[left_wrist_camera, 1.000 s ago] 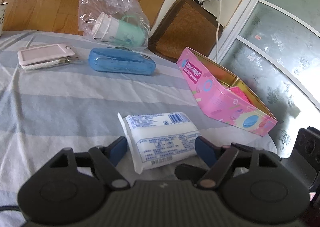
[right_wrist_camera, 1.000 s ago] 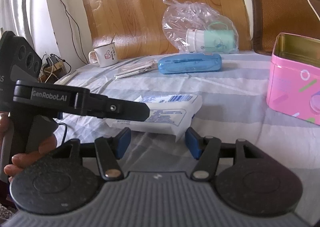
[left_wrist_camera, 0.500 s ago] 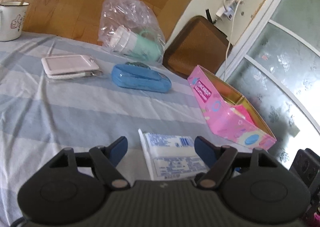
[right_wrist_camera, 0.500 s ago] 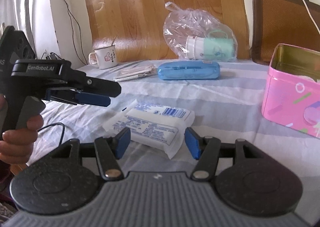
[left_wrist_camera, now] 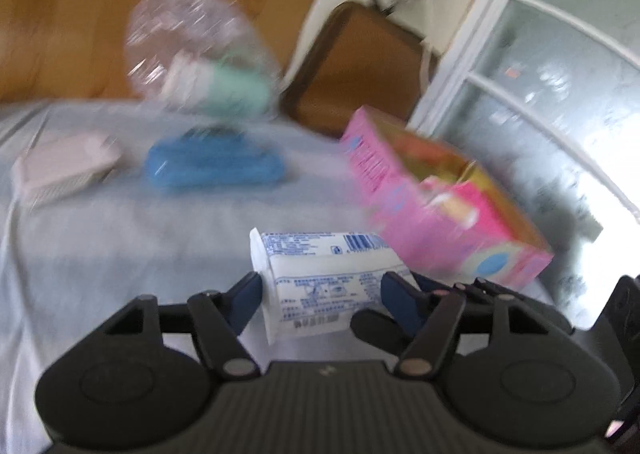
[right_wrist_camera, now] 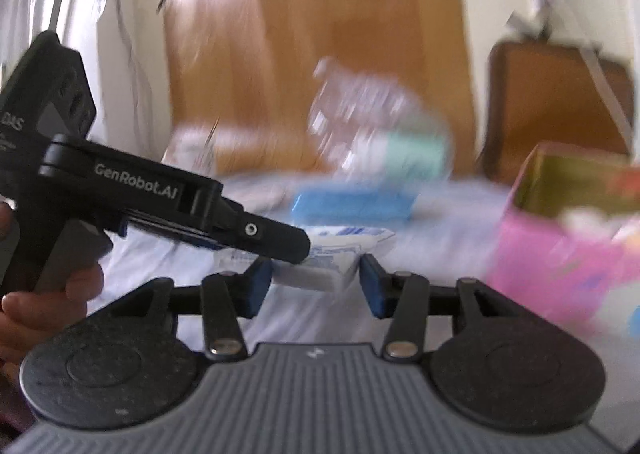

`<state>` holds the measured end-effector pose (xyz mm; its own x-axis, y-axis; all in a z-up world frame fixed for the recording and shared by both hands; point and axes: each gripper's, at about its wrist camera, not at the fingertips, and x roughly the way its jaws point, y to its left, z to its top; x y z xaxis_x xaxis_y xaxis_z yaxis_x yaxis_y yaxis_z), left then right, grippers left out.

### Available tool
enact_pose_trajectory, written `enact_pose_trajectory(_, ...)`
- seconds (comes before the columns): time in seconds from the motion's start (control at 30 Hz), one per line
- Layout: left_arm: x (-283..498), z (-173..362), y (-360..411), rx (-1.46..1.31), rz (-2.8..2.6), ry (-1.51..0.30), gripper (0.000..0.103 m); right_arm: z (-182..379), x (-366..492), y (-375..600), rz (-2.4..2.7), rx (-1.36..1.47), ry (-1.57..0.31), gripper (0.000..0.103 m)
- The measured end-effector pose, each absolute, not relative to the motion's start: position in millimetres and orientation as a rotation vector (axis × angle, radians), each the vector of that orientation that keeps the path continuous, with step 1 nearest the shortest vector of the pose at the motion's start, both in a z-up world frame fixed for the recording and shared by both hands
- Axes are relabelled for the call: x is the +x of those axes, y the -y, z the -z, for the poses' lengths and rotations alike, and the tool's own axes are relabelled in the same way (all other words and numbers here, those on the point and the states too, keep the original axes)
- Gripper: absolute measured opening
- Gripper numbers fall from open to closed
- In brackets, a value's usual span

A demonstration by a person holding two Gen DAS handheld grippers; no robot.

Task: Organize soft objects
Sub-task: 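Carry the wet-wipes pack into the pink tin and open the left gripper, then grasp the blue plastic case with the right gripper and stand it up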

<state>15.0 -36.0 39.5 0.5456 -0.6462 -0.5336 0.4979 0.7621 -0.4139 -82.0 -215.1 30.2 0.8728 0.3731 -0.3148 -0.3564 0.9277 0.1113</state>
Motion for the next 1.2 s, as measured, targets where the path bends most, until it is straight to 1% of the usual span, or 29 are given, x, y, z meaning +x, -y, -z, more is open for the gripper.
enact_pose_trajectory(0.13, 30, -82, 88, -0.132, 0.753, -0.623, 0.066, -54, -82, 243, -0.265, -0.008, -0.22, 0.052)
enact_pose_trajectory(0.3, 48, -102, 166, -0.051, 0.846, -0.576, 0.067, -65, -79, 298, -0.103, -0.004, -0.174, 0.054)
enact_pose_trajectory(0.33, 52, -102, 184, -0.027, 0.86, -0.57, 0.067, -64, -76, 310, -0.07, 0.0, -0.177, 0.054)
enact_pose_trajectory(0.4, 60, -98, 213, 0.01, 0.868, -0.571, 0.074, -58, -61, 325, -0.015, -0.001, -0.197, 0.057)
enact_pose_trajectory(0.43, 66, -93, 228, 0.032, 0.857, -0.582, 0.075, -52, -48, 334, 0.02, -0.007, -0.223, 0.058)
enact_pose_trajectory(0.47, 74, -87, 243, 0.064, 0.835, -0.603, 0.075, -46, -34, 339, 0.052, -0.012, -0.266, 0.061)
enact_pose_trajectory(0.5, 80, -80, 251, 0.09, 0.811, -0.62, 0.073, -38, -20, 346, 0.095, -0.014, -0.32, 0.059)
enact_pose_trajectory(0.57, 84, -70, 261, 0.131, 0.756, -0.641, 0.071, -26, -10, 357, 0.146, 0.037, -0.366, 0.059)
enact_pose_trajectory(0.63, 77, -68, 250, 0.115, 0.762, -0.632, 0.071, -22, -20, 365, 0.12, 0.115, -0.334, 0.059)
enact_pose_trajectory(0.73, 62, -69, 232, 0.122, 0.754, -0.588, 0.071, -20, -39, 362, 0.133, 0.11, -0.283, 0.059)
enact_pose_trajectory(0.87, 45, -71, 204, 0.081, 0.759, -0.584, 0.072, -26, -57, 354, 0.13, 0.151, -0.233, 0.059)
enact_pose_trajectory(1.03, 25, -64, 143, 0.026, 0.706, -0.572, 0.073, -37, -69, 334, 0.081, 0.152, -0.187, 0.058)
enact_pose_trajectory(1.2, 34, -44, 65, -0.027, 0.507, -0.614, 0.073, -47, -63, 298, -0.071, 0.127, -0.197, 0.056)
